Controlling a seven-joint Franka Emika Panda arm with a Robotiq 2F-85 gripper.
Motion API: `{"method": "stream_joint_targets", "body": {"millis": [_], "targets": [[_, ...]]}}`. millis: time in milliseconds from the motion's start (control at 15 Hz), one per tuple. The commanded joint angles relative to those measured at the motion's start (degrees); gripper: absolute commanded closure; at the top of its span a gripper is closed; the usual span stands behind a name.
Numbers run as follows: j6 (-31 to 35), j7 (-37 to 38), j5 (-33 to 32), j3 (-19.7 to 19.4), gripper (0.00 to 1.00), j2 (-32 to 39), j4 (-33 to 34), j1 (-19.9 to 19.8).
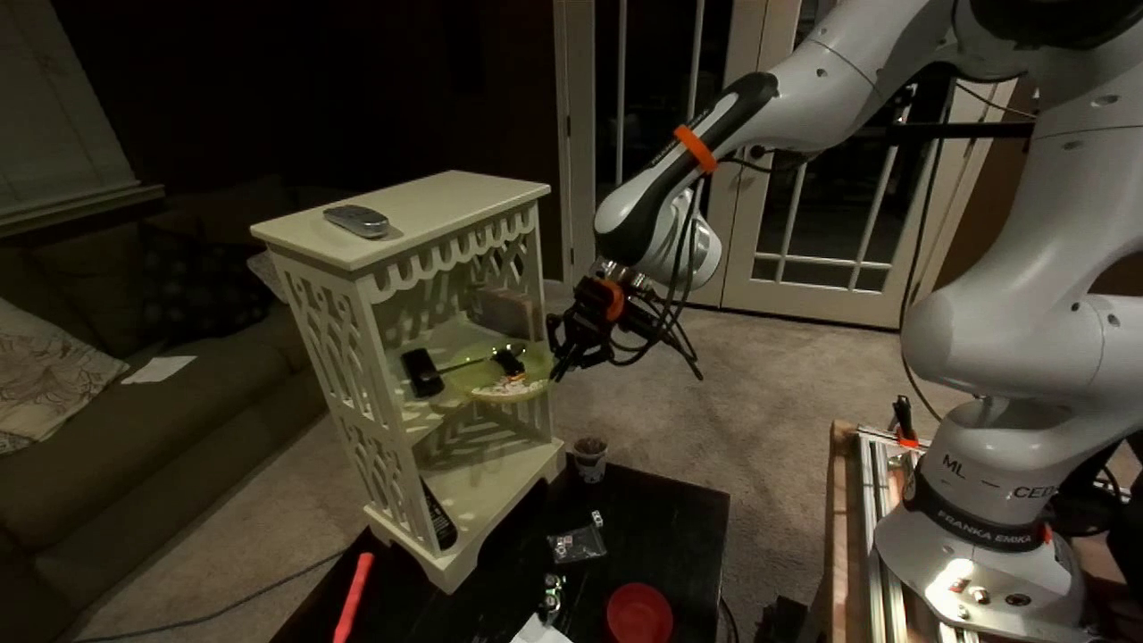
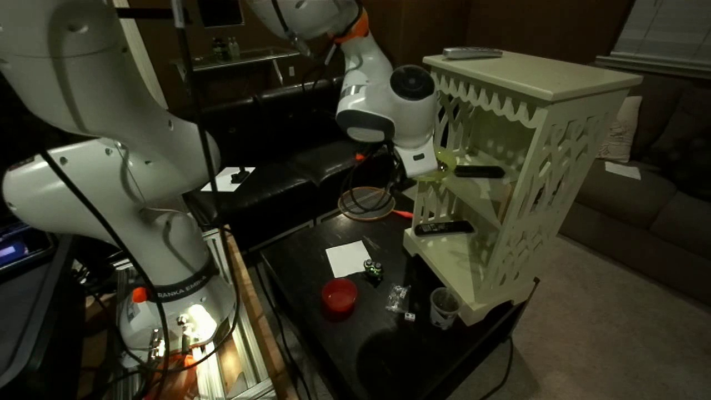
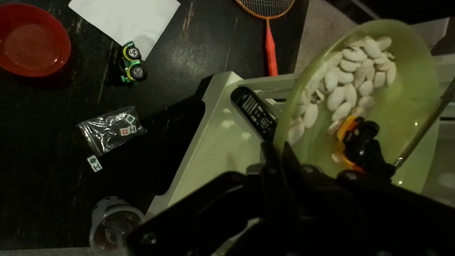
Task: Put the plate on the top part of the shelf
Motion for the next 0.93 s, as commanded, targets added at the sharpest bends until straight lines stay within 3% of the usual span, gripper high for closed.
{"method": "stream_joint_targets", "body": {"millis": [0, 333, 467, 667, 867], "targets": [[-5.1, -6.6, 0.0, 9.1, 0.99, -1.4, -0.3, -10.5], [-18.3, -6.9, -3.8, 20.1, 0.99, -2.9, 1.7, -25.7], [-22.6, -4.6, -6.8, 26.9, 0.99, -2.9, 2.8, -33.1], [-27.0, 0.9, -14.4, 36.1, 0.99, -0.9, 4.8, -43.1], [-31.1, 7.3, -22.5, 41.8, 0.99, -0.8, 7.4, -50.1]]}}
